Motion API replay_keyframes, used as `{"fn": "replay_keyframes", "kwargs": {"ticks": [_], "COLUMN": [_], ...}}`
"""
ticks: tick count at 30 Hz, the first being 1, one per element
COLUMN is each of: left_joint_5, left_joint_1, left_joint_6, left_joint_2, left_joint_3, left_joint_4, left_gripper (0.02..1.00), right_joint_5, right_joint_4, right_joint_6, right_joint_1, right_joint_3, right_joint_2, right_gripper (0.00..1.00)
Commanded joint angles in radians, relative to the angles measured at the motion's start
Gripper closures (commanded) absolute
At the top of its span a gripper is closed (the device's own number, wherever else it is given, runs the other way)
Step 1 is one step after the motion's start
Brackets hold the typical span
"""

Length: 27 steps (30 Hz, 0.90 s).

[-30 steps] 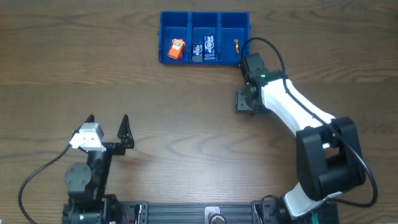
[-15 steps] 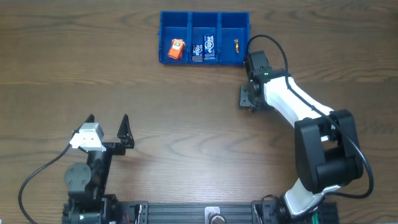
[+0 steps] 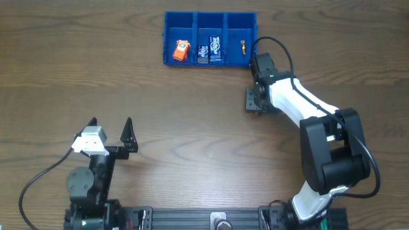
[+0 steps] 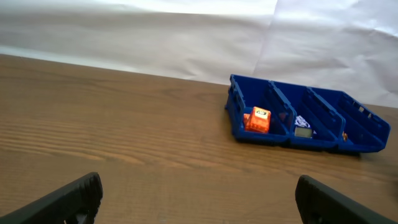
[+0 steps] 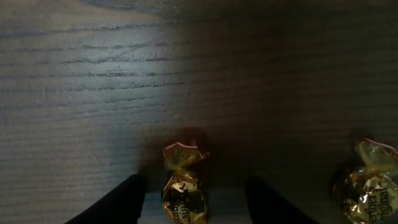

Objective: Sort Candies Into Trays

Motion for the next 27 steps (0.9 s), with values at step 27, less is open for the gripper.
{"fn": "replay_keyframes", "kwargs": {"ticks": [27], "left_joint_5": [0.022], "left_joint_1": [0.002], "left_joint_6": [-0.003], "left_joint_2": [-0.006], "left_joint_3": [-0.021], "left_joint_4": [-0.031], "left_gripper": [0.02], "right_joint_5": [-0.031], "right_joint_4": [-0.133], "right_joint_6": [-0.012], "right_joint_1": [0.092], "right_joint_3": [0.144], "right_joint_2": [-0.205], "right_gripper": [0.858]}}
